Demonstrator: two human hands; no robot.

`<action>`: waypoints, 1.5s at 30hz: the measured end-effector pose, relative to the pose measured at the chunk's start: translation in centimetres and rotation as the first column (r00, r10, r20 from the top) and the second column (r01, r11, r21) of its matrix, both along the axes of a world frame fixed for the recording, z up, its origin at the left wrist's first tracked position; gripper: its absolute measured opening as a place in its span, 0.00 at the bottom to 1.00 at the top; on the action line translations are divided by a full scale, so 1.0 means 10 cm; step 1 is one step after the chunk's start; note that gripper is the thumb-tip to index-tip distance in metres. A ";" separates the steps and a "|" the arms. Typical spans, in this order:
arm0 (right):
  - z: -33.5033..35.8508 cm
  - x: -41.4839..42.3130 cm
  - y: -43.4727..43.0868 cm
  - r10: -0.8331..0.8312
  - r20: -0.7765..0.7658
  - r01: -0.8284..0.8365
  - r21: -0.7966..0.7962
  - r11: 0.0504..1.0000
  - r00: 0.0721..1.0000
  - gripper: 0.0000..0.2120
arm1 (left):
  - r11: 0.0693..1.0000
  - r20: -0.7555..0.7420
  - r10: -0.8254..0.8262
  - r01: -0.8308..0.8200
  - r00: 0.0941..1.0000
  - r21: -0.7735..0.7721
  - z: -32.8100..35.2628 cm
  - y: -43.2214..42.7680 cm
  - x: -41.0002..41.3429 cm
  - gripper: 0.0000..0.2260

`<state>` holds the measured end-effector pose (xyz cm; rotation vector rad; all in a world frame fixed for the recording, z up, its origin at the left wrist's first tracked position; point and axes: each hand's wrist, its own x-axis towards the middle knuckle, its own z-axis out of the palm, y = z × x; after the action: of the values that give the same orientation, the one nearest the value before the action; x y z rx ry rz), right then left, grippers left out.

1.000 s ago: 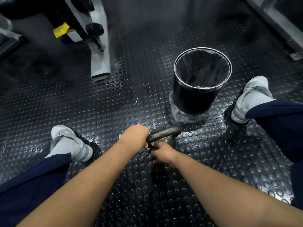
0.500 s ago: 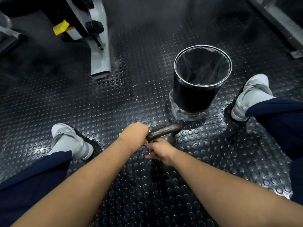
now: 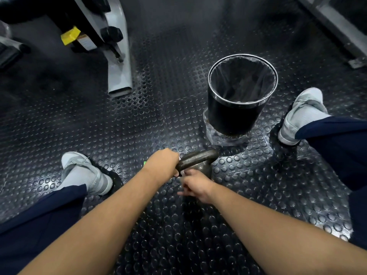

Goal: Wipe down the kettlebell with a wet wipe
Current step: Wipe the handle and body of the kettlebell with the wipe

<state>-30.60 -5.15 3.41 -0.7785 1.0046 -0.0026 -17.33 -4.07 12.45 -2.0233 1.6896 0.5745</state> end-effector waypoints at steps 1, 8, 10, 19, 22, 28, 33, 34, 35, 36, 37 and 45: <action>-0.02 0.02 0.01 0.098 -0.052 -0.104 -0.111 0.988 0.994 0.13 | 1.000 -0.003 0.000 0.000 1.000 -0.003 0.00 0.00 0.01 0.11; 0.05 0.09 0.09 -0.090 0.057 0.086 0.072 0.994 0.994 0.14 | 0.999 0.021 -0.012 0.013 1.000 -0.045 -0.02 0.03 0.00 0.10; 0.04 0.03 0.04 -0.185 0.109 0.165 0.170 0.971 0.977 0.13 | 0.999 0.013 -0.009 0.009 1.000 -0.049 -0.03 0.03 0.00 0.09; 0.02 0.11 0.02 0.236 -0.146 -0.270 -0.292 0.918 0.961 0.15 | 1.000 0.009 0.011 -0.011 1.000 -0.011 0.03 0.02 -0.02 0.12; 0.07 0.14 0.07 0.017 -0.020 -0.017 -0.022 1.000 1.000 0.17 | 0.999 0.039 -0.009 0.010 0.999 -0.031 0.00 0.03 -0.01 0.08; 0.01 -0.08 0.00 -0.136 0.101 0.116 0.182 0.976 0.985 0.13 | 0.998 0.035 -0.027 0.028 0.999 -0.051 -0.01 0.02 -0.01 0.09; 0.02 0.03 -0.02 0.287 -0.177 -0.332 -0.343 0.879 0.941 0.16 | 0.999 0.018 -0.016 0.017 1.000 -0.046 0.01 0.03 -0.01 0.09; 0.04 0.06 0.00 0.255 -0.148 -0.290 -0.318 0.902 0.956 0.15 | 0.999 0.019 -0.015 0.015 1.000 -0.047 0.02 0.03 -0.02 0.10; 0.05 0.09 0.02 0.180 -0.098 -0.199 -0.233 0.952 0.979 0.13 | 0.998 0.024 -0.018 0.019 1.000 -0.052 0.02 0.03 -0.02 0.09; 0.10 0.10 0.04 0.087 -0.041 -0.091 -0.103 0.991 0.995 0.12 | 0.998 0.033 -0.024 0.026 0.999 -0.061 0.01 0.03 -0.02 0.08; 0.11 0.10 0.05 0.003 0.012 -0.004 0.018 1.000 1.000 0.13 | 0.997 0.043 -0.030 0.033 0.999 -0.068 0.00 0.04 -0.01 0.07; -0.01 -0.08 -0.13 0.003 0.018 -0.003 -0.002 1.000 1.000 0.13 | 0.998 0.023 -0.018 0.019 1.000 -0.060 0.00 0.03 -0.01 0.08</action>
<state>-31.38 -6.44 3.29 -0.7801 0.9863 -0.0085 -17.45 -3.75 12.48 -2.0460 1.7305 0.4982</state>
